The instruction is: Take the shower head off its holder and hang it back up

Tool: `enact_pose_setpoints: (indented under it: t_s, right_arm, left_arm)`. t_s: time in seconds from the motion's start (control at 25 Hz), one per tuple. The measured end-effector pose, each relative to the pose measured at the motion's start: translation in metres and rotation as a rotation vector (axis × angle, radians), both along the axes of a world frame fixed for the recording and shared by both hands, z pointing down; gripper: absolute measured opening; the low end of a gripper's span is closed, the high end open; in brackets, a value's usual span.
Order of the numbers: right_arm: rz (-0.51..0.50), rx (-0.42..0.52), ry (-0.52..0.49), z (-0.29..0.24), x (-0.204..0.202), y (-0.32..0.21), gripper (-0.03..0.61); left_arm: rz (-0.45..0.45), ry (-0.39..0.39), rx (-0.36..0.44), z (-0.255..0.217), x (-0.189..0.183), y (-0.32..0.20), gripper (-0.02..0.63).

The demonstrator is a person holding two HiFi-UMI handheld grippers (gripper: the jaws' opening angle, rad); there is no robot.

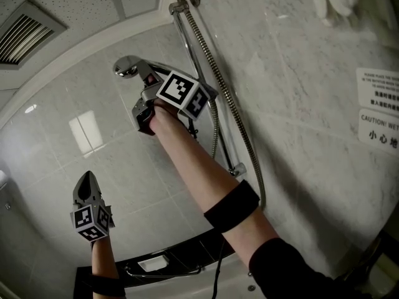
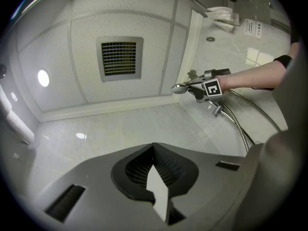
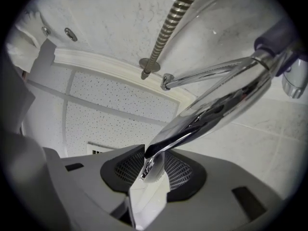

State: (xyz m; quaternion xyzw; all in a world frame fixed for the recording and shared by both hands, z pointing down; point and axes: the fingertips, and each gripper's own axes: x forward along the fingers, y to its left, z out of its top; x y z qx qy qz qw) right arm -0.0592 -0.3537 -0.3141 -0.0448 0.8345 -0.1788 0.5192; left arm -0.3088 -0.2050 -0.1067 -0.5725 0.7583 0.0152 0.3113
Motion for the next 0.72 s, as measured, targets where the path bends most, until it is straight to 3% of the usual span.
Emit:
enact_pose_setpoints:
  t_s: [0.72]
  right_arm:
    - [-0.017, -0.08, -0.053, 0.039, 0.026, -0.002, 0.163]
  left_arm:
    - [0.035, 0.008, -0.01, 0.01, 0.023, 0.007, 0.006]
